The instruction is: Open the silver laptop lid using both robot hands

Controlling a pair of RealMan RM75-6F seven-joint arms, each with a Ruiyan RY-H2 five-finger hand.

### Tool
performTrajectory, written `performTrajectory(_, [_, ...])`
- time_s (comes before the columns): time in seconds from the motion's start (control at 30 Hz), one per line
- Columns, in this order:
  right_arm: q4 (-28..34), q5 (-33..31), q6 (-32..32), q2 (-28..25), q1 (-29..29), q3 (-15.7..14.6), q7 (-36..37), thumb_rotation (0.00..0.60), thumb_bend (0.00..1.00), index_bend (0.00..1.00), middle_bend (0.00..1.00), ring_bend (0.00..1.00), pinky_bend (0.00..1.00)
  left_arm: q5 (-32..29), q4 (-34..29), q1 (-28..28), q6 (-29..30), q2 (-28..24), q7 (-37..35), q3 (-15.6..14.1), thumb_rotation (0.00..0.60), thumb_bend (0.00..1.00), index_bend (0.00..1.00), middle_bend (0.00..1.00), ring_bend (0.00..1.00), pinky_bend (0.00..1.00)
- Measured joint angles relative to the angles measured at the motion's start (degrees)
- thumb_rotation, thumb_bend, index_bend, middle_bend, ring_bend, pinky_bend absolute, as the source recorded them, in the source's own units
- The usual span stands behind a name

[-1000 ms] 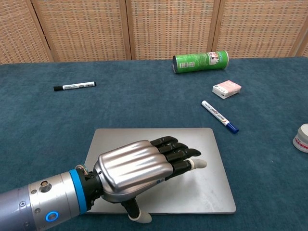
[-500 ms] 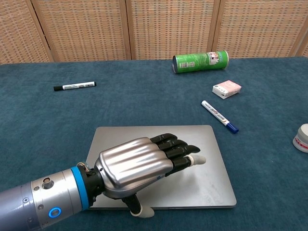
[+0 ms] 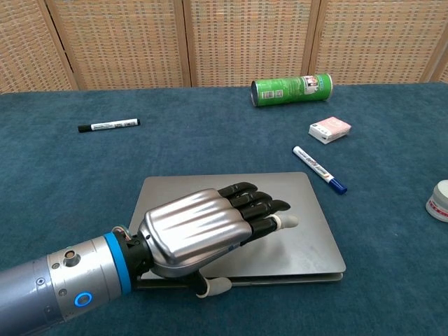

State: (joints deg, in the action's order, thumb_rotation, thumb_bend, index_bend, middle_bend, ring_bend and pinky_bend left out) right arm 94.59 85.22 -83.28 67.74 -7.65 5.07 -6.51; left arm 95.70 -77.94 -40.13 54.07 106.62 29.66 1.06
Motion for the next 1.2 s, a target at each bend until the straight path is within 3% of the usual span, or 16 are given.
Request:
performTrajectory(0.4, [-0.1,0.2,0.1,0.0,-0.1,-0.2,0.3,0.6,0.0,0.0,0.0,0.0,0.0,-0.1,0.4,-0.5,3.6,-0.3,4.9,2.3,0.6,0.39,0.0,0.0,0.0,0.0])
performTrajectory(0.73, [-0.6,0.8,0.4,0.3,-0.4,-0.4,0.8,0.6,0.0,0.0,0.0,0.0,0.0,-6.5,0.0,0.0,5.7,0.1,6.8,7.7,0.6,0.39,0.0,0.0,0.0,0.0])
performTrajectory(0.87, [-1.4,2.2,1.8,0.7,-1.2,-1.1,2.6,0.6,0.0,0.09,0.04,0.0,0.02,-7.7,-1.6,-0.4,6.6,-0.8,5.8,9.4,0.6,0.39,0.0,0.0,0.0,0.0])
performTrajectory(0.97, [-2.4,3.2,4.5,0.9,-2.3,-2.1,3.9,0.6,0.13,0.26,0.17,0.07,0.16,-8.6,-2.0,-0.9,6.5,-1.3,6.2,9.9,0.6,0.39,0.0,0.0,0.0,0.0])
performTrajectory(1.03, [-2.9,4.0,7.0,1.1,-3.3,-3.0,4.6,0.6,0.26,0.35,0.26,0.16,0.27,-9.2,-1.7,-1.3,6.2,-1.3,6.1,10.1,0.6,0.4,0.0,0.0,0.0,0.0])
performTrajectory(1.2, [-4.9,8.2,11.8,2.2,-6.4,-5.5,10.2,0.6,0.46,0.38,0.3,0.21,0.33,-9.9,-0.6,-1.8,6.2,-0.9,4.7,10.0,0.6,0.39,0.0,0.0,0.0,0.0])
